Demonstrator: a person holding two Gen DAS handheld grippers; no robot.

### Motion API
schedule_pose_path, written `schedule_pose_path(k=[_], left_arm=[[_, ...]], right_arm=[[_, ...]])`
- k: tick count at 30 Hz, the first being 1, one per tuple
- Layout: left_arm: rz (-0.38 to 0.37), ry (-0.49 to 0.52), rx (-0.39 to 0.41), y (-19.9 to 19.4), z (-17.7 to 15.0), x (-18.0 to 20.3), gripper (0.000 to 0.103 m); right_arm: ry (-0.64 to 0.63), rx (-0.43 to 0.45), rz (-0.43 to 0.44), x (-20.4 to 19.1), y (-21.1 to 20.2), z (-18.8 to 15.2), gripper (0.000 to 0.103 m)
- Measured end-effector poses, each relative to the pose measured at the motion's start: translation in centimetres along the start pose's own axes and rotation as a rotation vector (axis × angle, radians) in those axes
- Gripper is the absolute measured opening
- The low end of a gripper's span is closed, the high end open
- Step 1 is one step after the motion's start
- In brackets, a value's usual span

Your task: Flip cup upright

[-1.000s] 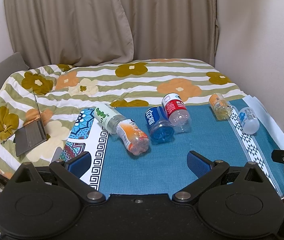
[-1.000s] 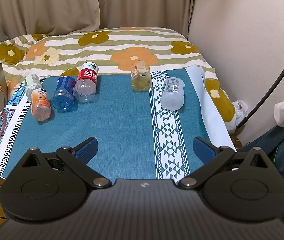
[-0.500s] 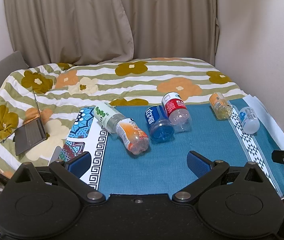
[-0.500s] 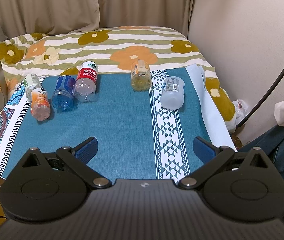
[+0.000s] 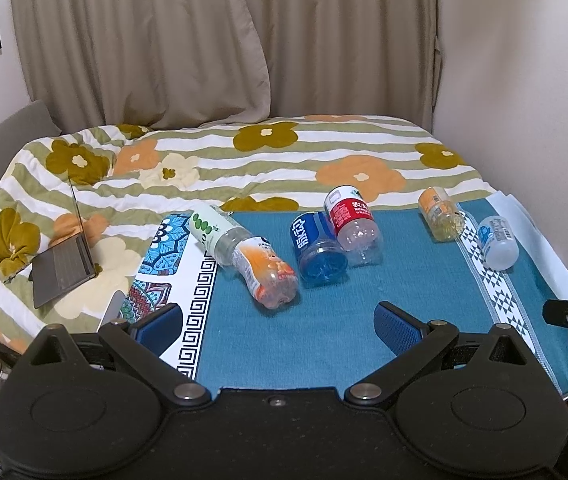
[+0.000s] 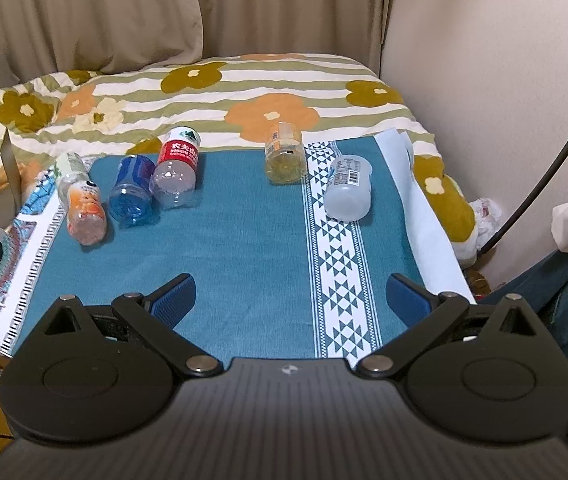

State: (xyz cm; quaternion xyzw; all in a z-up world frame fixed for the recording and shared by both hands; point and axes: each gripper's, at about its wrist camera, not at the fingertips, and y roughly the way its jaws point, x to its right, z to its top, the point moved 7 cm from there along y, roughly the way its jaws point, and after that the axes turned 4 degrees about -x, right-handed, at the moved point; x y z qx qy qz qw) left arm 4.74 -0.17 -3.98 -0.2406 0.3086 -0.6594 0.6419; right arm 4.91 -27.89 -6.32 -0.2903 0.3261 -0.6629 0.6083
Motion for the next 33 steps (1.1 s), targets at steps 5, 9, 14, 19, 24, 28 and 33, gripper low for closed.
schedule_pose_path(k=[5, 9, 14, 19, 24, 28, 33], left_arm=[[0.013, -0.031, -0.009, -0.1, 1.0, 0.3, 0.103], [0.031, -0.069, -0.022, 0.5, 1.9, 0.4, 0.103], [0.067, -0.106, -0.054, 2.1, 3.0, -0.2, 0.103], [0.059, -0.148, -0.109, 5.0, 4.1, -1.2, 0.103], [-0.005, -0.211, -0.174, 9.0, 5.2, -2.5, 0.103], [-0.070, -0.282, -0.247, 12.6, 5.7, -3.5, 0.102], [-0.129, -0.336, -0.346, 17.3, 5.9, -4.6, 0.101]], right_arm=[[0.026, 0.027, 0.046, 1.2, -0.6, 1.6, 0.103], [-0.013, 0.028, 0.081, 1.7, 0.1, 2.7, 0.103], [-0.043, 0.013, 0.118, 2.1, 2.0, 3.6, 0.103], [-0.049, -0.060, 0.163, 1.7, 4.3, 3.9, 0.103], [-0.081, -0.088, 0.156, 0.3, 6.0, 4.3, 0.103], [-0.054, -0.111, 0.133, -0.5, 7.5, 4.8, 0.103], [-0.025, -0.157, 0.094, -1.5, 10.2, 5.6, 0.103]])
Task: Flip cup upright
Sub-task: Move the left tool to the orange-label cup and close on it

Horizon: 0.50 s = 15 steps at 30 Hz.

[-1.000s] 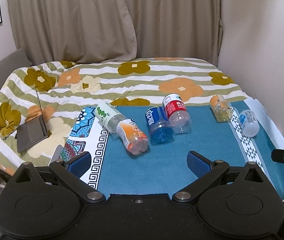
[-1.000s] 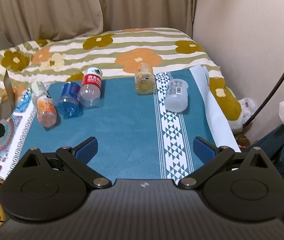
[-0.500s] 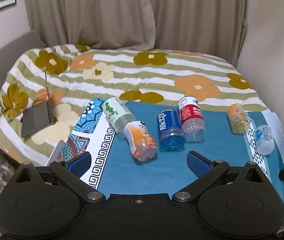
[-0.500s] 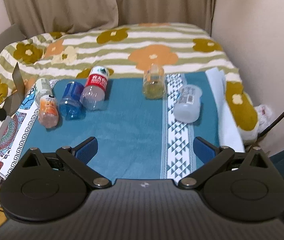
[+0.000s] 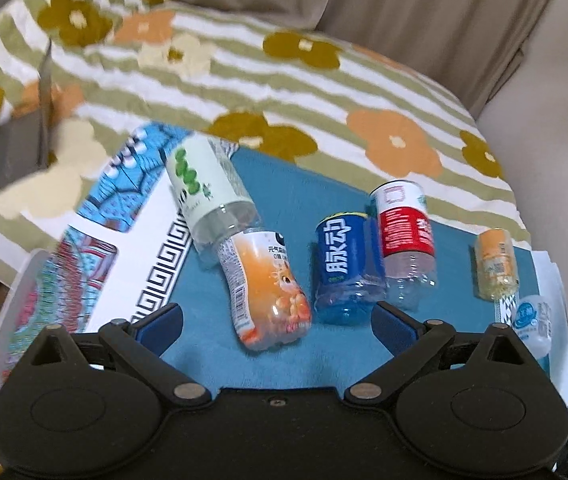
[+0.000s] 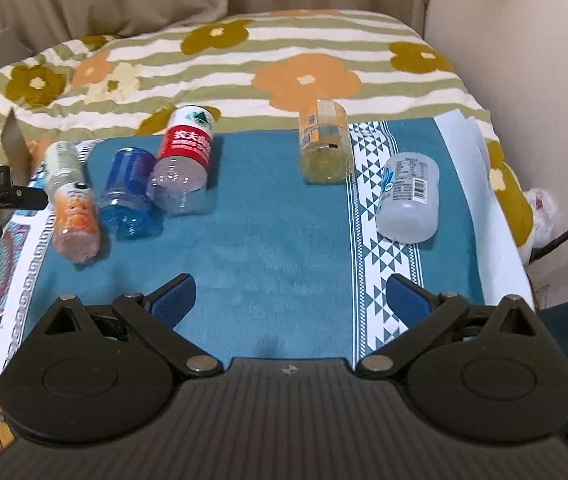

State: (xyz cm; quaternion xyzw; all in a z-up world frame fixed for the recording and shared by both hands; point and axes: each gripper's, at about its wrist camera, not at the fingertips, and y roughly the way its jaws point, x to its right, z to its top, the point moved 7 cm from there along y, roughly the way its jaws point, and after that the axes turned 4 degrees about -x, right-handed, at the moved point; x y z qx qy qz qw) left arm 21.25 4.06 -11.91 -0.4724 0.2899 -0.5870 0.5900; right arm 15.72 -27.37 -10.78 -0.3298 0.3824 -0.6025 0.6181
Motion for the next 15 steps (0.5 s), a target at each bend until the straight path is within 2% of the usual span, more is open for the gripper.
schedule_pose_path(k=[7, 15], left_arm=[[-0.044, -0.061, -0.120, 4.8, 1.8, -1.5, 0.095], [-0.093, -0.099, -0.195, 7.6, 2.7, -2.2, 0.089]], right_arm=[[0.022, -0.056, -0.044, -1.4, 3.4, 1.5, 0.103], [0.031, -0.098, -0.056, -2.8, 5.8, 2.5, 0.103]])
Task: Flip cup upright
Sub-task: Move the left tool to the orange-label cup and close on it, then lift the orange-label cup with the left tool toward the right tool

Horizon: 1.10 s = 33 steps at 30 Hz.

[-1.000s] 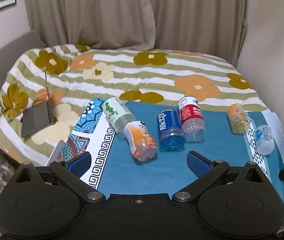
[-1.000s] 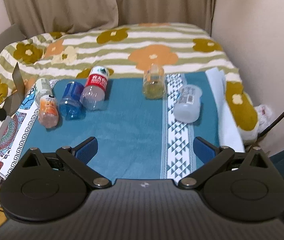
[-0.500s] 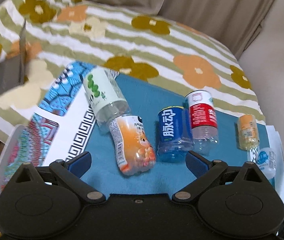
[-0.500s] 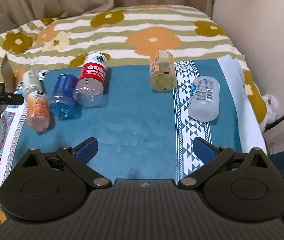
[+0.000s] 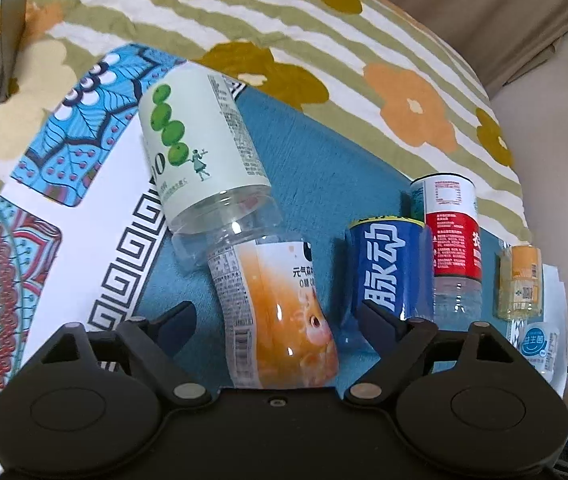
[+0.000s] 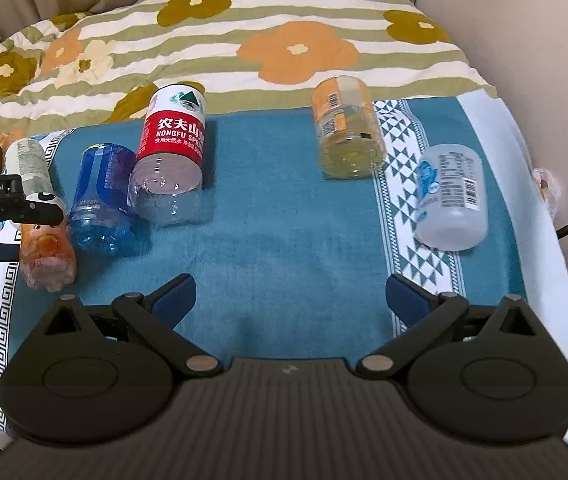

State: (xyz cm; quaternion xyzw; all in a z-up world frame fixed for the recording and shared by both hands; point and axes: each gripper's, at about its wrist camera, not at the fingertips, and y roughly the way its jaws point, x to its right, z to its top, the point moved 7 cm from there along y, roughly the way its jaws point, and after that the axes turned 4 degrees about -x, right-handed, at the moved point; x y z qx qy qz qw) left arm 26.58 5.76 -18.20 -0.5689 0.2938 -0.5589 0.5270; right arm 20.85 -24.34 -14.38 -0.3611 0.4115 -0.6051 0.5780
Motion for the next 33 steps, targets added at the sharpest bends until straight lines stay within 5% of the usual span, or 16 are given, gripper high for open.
schedule_pose_path(k=[8, 33], left_arm=[[-0.034, -0.036, -0.057, 1.3, 0.2, -0.8, 0.064], [0.002, 0.048, -0.059, -0.9, -2.6, 1.2, 0.060]], right_arm=[[-0.008, -0.019, -0.010, -1.1, 0.8, 0.7, 0.103], [0.007, 0.026, 0.028, -0.2, -0.5, 0.4, 0.103]])
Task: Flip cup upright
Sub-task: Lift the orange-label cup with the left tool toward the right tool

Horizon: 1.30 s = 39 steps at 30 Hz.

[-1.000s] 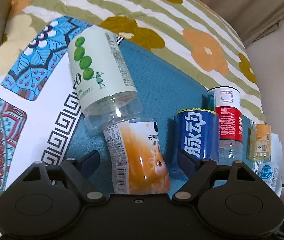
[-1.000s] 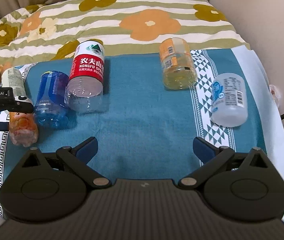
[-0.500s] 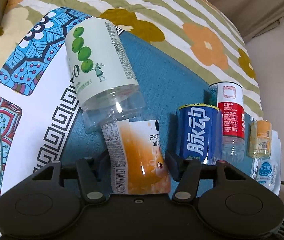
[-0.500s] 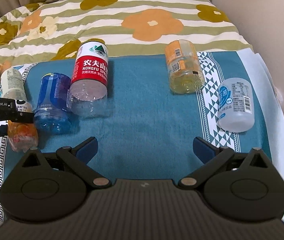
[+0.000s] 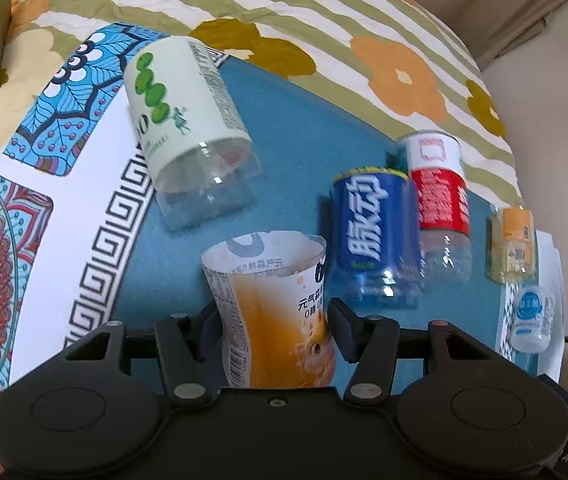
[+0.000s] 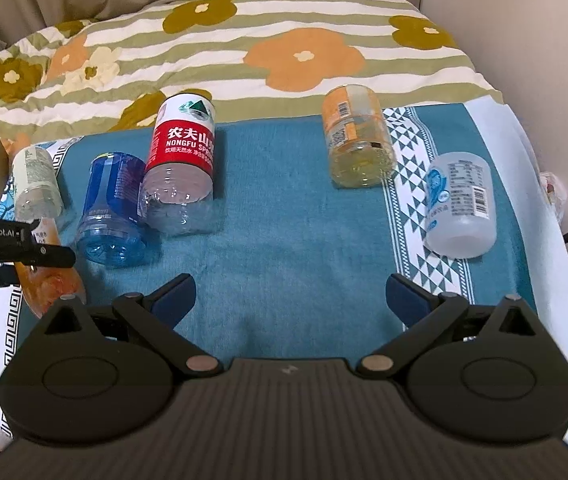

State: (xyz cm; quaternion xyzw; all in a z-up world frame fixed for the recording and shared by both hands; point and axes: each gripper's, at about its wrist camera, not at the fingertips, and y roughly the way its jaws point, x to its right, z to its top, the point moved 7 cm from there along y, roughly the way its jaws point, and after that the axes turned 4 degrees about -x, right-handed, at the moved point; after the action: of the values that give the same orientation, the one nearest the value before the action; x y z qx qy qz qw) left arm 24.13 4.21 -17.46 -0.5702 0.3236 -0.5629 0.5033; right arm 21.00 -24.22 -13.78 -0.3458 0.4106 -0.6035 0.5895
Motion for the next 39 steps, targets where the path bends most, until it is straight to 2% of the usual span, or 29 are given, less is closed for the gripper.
schedule_pose_path(k=[10, 17, 21, 27, 34, 36, 38, 39], left_arm=[[-0.009, 0.144, -0.062, -0.3, -4.3, 4.9, 0.060], [-0.008, 0.271, -0.127, 1.4, -8.9, 9.4, 0.060], [-0.001, 0.306, -0.161, 2.8, -11.2, 11.0, 0.060], [0.035, 0.331, -0.135, 4.2, -12.0, 12.5, 0.060], [0.064, 0.328, -0.082, 5.1, -11.7, 12.8, 0.062], [0.074, 0.330, -0.070, 5.1, -11.7, 12.9, 0.066], [0.087, 0.332, -0.052, 5.1, -11.7, 13.1, 0.087], [0.090, 0.329, -0.038, 5.0, -11.8, 13.2, 0.090]], right_arm=[[0.058, 0.035, 0.000, 3.6, -2.6, -2.3, 0.103], [0.101, 0.044, -0.008, 7.2, -4.3, -5.2, 0.103], [0.120, 0.033, 0.007, 9.1, -4.6, -6.7, 0.103], [0.104, 0.033, 0.031, 10.8, -4.2, -8.2, 0.103], [0.069, 0.027, 0.060, 11.1, -3.4, -9.1, 0.103], [0.065, 0.026, 0.067, 11.2, -3.3, -9.1, 0.103], [0.062, 0.027, 0.072, 11.3, -3.3, -9.1, 0.103], [0.059, 0.028, 0.074, 11.4, -3.2, -9.1, 0.103]])
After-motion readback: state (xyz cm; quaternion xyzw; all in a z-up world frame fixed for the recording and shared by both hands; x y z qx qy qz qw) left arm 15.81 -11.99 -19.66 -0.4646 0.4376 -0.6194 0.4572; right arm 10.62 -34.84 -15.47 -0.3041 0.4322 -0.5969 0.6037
